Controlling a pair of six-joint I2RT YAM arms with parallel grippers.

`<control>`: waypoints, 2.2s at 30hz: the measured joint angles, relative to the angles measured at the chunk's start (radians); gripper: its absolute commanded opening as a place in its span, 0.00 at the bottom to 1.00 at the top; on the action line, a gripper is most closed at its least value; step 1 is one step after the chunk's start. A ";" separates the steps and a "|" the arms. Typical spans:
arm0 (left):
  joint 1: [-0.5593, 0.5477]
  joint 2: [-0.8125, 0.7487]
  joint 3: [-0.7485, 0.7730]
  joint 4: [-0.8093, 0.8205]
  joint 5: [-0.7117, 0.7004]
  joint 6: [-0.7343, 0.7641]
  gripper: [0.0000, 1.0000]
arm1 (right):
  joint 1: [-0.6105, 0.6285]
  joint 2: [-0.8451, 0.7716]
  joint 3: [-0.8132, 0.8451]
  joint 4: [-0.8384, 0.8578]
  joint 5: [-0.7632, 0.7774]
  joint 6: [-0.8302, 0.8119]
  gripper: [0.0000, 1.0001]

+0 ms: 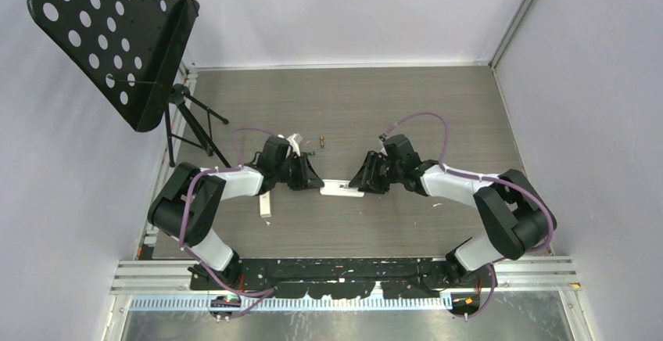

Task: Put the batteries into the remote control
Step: Load the battery cover into the remote control.

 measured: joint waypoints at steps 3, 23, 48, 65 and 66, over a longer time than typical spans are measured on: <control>-0.001 0.000 0.005 -0.011 -0.003 0.006 0.22 | 0.001 -0.016 0.017 -0.046 0.016 -0.011 0.48; -0.002 0.000 0.017 -0.036 -0.006 0.020 0.22 | -0.002 0.002 0.044 -0.116 0.039 -0.050 0.18; -0.002 0.000 0.028 -0.055 -0.004 0.043 0.21 | -0.004 0.002 0.072 -0.127 0.052 -0.067 0.33; -0.002 0.000 0.029 -0.056 -0.004 0.045 0.21 | -0.004 0.022 0.074 -0.063 0.033 -0.069 0.20; -0.002 0.001 0.029 -0.056 -0.004 0.044 0.21 | -0.004 0.031 0.074 -0.059 0.035 -0.069 0.20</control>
